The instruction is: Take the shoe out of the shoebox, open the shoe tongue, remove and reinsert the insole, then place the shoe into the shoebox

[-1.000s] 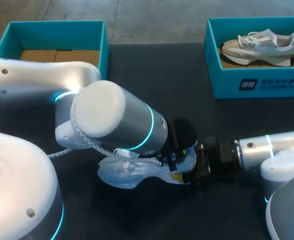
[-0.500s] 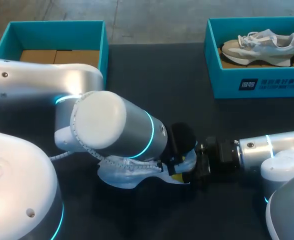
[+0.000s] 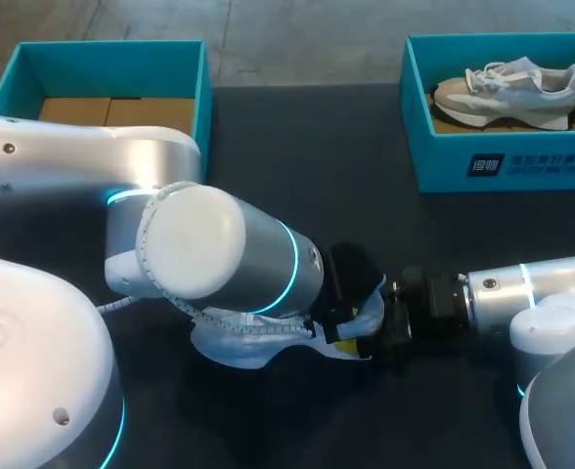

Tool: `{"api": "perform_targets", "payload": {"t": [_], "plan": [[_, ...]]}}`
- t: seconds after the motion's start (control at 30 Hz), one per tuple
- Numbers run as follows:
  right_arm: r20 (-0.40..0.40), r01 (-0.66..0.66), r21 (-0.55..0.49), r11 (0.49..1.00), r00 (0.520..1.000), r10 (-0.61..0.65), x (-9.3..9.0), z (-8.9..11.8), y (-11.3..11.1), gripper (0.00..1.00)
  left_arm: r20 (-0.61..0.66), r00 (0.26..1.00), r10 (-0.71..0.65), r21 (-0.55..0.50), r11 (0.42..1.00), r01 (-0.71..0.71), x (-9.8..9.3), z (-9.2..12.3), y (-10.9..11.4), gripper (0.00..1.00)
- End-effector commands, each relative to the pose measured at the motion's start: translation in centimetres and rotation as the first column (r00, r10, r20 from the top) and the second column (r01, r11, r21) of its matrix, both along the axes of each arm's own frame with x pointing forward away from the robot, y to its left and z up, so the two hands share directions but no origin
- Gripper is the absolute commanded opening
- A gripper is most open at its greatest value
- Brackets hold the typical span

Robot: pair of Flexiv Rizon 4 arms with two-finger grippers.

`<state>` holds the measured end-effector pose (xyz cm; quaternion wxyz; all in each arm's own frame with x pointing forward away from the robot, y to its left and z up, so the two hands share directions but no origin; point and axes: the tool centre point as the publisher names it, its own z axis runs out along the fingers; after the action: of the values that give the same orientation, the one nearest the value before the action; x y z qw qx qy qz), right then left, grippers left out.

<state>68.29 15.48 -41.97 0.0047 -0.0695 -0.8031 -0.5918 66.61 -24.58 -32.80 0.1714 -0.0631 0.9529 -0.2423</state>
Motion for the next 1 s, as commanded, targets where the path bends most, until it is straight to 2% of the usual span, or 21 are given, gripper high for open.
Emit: {"api": "perform_targets", "payload": {"t": [0.03,1.0], "plan": [[-0.002,0.001,-0.006,1.000,1.000,-0.001,-0.1,0.1,0.1,0.00,0.009,1.000,0.002,0.000,1.000,-0.002,-0.1,-0.5,-0.4,0.35],[-0.002,0.001,-0.006,1.000,1.000,-0.001,-0.1,0.1,0.1,0.00,0.062,0.997,-0.051,-0.056,0.997,0.054,1.2,-1.3,0.2,0.30]]}}
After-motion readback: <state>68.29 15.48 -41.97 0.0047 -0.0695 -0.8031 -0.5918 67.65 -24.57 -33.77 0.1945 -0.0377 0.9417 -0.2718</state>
